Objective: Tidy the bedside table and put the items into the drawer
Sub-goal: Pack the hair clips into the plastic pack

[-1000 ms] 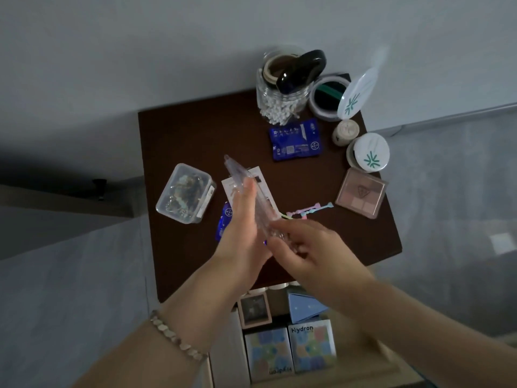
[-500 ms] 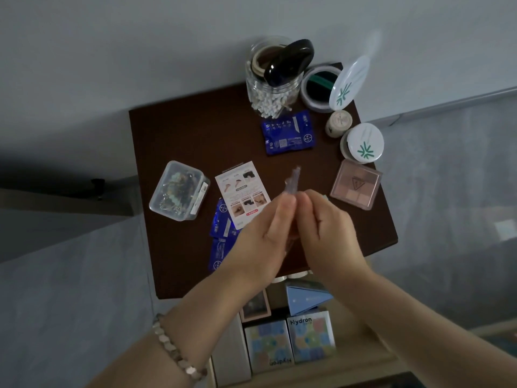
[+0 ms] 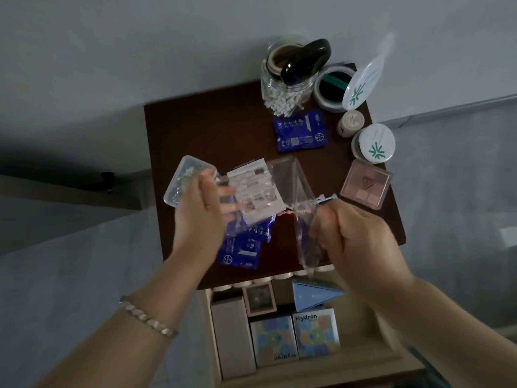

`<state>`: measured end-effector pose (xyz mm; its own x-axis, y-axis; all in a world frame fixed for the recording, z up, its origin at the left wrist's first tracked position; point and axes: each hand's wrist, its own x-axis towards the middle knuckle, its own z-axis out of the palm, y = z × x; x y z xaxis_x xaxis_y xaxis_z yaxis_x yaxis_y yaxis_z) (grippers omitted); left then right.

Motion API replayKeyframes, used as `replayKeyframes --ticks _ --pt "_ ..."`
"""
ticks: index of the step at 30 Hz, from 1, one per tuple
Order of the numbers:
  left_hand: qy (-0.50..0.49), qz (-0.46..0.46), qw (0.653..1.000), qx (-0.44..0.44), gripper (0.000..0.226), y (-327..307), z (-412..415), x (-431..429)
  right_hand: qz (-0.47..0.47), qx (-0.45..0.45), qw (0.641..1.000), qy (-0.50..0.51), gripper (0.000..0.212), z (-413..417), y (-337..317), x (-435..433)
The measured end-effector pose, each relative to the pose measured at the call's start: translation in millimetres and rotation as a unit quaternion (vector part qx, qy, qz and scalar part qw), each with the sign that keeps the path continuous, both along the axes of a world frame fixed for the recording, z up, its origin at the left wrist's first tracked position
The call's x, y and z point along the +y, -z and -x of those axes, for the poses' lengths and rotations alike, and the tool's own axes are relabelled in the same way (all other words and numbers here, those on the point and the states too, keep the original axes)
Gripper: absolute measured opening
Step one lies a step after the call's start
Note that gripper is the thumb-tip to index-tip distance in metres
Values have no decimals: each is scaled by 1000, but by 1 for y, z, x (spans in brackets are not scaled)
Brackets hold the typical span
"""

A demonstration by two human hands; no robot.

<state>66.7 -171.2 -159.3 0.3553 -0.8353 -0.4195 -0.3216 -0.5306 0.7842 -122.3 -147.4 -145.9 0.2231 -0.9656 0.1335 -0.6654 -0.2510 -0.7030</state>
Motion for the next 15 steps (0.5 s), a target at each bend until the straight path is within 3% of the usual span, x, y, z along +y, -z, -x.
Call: replayKeyframes --ticks 3,5,7,10,13,15 --pt "60 45 978 -193 39 -8 -28 -3 10 18 996 -85 60 12 -12 -3" --pt "162 92 924 -333 37 -11 -39 -2 -12 17 992 -121 57 19 -19 -8" --pt "277 88 911 -293 35 -22 -35 2 -98 -24 989 -107 46 21 -27 -15" --pt "399 -46 905 -137 65 -32 -20 15 -174 -76 979 -79 34 18 -26 -28" --pt "340 -94 934 -54 47 -28 -15 26 -245 -71 966 -50 40 19 -2 -44" --pt "252 -84 963 -45 37 -19 -16 33 -274 -10 962 11 36 22 24 -48"
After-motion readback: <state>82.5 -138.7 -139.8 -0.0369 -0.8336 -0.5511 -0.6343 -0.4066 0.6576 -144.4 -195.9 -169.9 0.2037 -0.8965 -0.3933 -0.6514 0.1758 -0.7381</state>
